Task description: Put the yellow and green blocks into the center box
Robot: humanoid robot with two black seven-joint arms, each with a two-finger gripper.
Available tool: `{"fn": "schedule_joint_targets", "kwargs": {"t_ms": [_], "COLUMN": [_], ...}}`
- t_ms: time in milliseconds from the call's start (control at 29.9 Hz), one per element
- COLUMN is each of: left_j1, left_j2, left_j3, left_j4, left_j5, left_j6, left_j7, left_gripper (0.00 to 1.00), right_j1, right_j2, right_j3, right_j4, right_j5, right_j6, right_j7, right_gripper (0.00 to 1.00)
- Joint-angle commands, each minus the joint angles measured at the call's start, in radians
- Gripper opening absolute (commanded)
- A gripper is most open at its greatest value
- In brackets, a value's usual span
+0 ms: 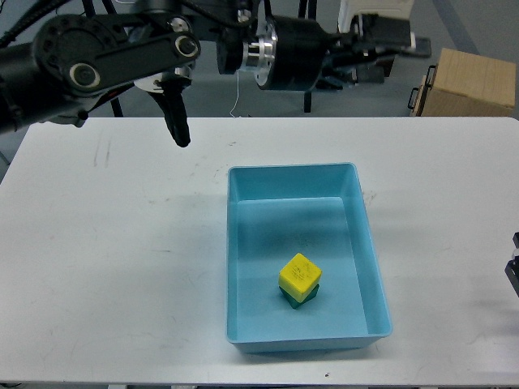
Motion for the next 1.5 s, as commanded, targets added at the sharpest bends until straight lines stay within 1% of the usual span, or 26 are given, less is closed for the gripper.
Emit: {"fn": "schedule_joint_targets", "kwargs": {"t_ms": [0,134,201,368,635,702,803,1003,1237,1404,1471], "left_j1": [0.069,0.161,0.199,0.322,0.580,0.649,0.758,0.963,1.181,1.379,1.454], "left_j2": [0.029,0.031,0.032,0.064,0.124,0.129,0.135,0.129,0.123,0.112,0.094], "left_j3": [-0.171,-0.355,-0.441,-0.688,-0.969,-1.029,-1.115,-1.242,-1.324,-1.388,-1.405], "left_j4": [0.139,0.271,0.305,0.319,0.301,0.265,0.175,0.015,-0.179,-0.345,-0.397], "left_j5": [-0.025,-0.027,-0.030,-0.070,-0.128,-0.140,-0.142,-0.142,-0.142,-0.145,-0.147], "left_j6": [0.000,0.000,0.000,0.000,0.000,0.000,0.000,0.000,0.000,0.000,0.000], "left_j7": [-0.031,-0.031,-0.031,-0.031,-0.031,-0.031,-0.030,-0.028,-0.027,-0.025,-0.013], "left_gripper": [0.85,0.85,0.85,0.85,0.86,0.86,0.87,0.87,0.87,0.88,0.88], "right_j1": [0.028,0.040,0.053,0.074,0.091,0.091,0.091,0.088,0.088,0.089,0.089], "right_j2": [0.001,0.003,0.001,0.003,0.005,0.005,0.005,0.005,-0.002,-0.005,-0.005], "right_j3": [-0.005,-0.003,-0.005,-0.005,-0.002,-0.002,0.000,0.017,0.029,0.040,0.038], "right_j4": [0.000,0.000,0.000,0.000,0.002,0.002,0.003,0.017,0.014,0.011,0.012], "right_j5": [-0.003,-0.003,-0.003,-0.003,-0.002,-0.002,-0.002,0.000,-0.002,-0.002,-0.002], "right_j6": [0.000,0.000,0.000,0.000,0.000,0.000,0.000,0.000,0.000,0.000,0.000], "right_j7": [0.000,0.000,0.000,0.000,-0.002,-0.002,-0.002,-0.002,0.002,0.005,0.005], "right_gripper": [1.00,1.00,1.00,1.00,1.00,1.00,1.00,1.00,1.00,1.00,1.00]}}
